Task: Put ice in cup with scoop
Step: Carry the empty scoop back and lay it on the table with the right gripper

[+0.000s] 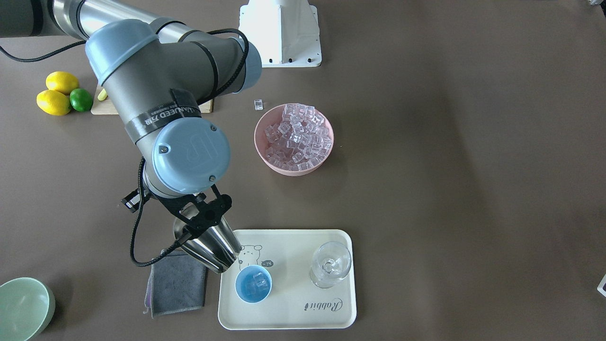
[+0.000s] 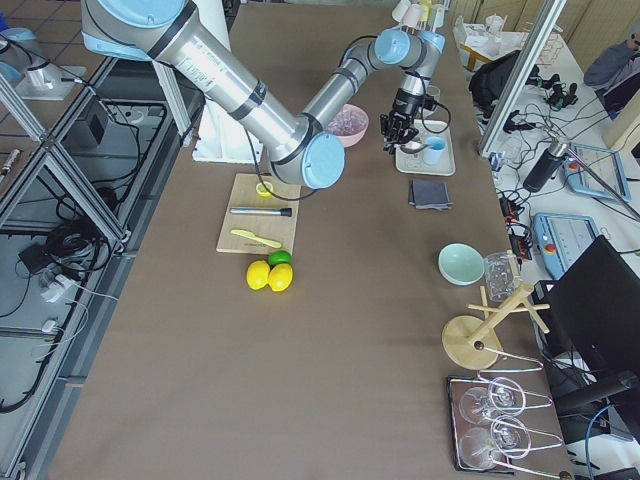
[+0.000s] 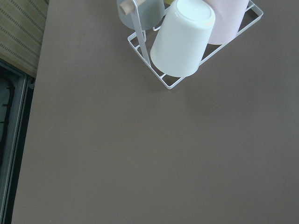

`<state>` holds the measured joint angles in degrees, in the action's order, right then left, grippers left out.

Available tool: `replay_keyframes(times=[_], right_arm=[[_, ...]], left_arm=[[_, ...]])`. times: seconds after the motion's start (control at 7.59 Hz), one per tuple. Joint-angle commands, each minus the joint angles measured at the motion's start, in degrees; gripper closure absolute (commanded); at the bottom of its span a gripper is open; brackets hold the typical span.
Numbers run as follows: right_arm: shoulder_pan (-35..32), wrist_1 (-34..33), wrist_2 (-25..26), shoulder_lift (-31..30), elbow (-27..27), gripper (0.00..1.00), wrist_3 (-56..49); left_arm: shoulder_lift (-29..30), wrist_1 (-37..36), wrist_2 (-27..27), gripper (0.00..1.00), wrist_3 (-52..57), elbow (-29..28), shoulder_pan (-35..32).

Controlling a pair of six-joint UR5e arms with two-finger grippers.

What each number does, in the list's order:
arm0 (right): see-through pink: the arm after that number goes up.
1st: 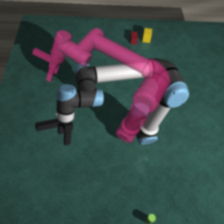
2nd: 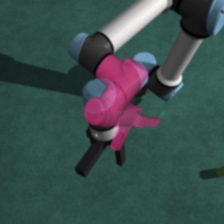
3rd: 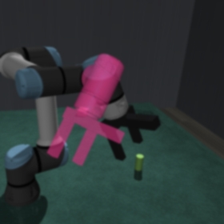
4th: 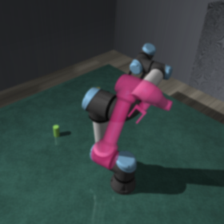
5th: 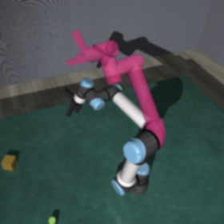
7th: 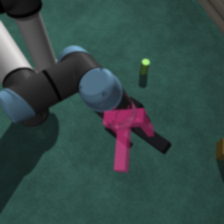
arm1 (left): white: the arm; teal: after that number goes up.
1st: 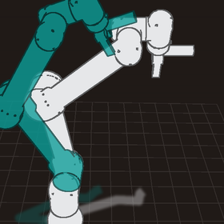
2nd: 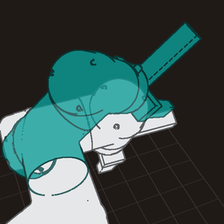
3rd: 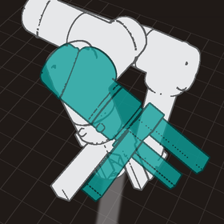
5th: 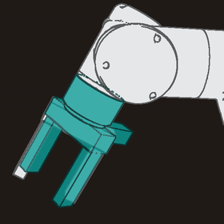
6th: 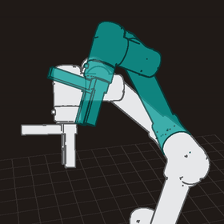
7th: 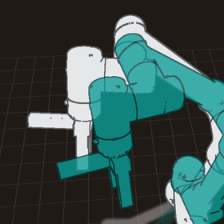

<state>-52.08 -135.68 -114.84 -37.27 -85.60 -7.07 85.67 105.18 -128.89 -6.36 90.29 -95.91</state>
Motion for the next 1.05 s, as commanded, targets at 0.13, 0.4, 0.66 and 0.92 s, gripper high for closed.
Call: replay_keyframes(times=[0.13,0.4,0.66,0.92], right_arm=[[-8.54,15.78,-11.34,-28.11,-20.98,1.0,15.13],[-13.72,25.6,-14.16,-42.38,-23.28,1.0,18.65],[-17.95,37.44,-16.29,-53.21,-22.43,1.0,24.27],[-21.03,50.89,-19.87,-59.04,-14.29,1.0,27.29]], left_arm=[[-0.68,-0.06,-0.13,0.01,0.03,0.51,0.46],[-0.77,-0.06,0.13,0.01,0.12,-0.54,0.55],[-1.81,-0.06,-0.13,0.01,0.12,-0.99,-0.24],[-1.21,-0.06,-0.22,0.01,0.12,-0.29,1.33]])
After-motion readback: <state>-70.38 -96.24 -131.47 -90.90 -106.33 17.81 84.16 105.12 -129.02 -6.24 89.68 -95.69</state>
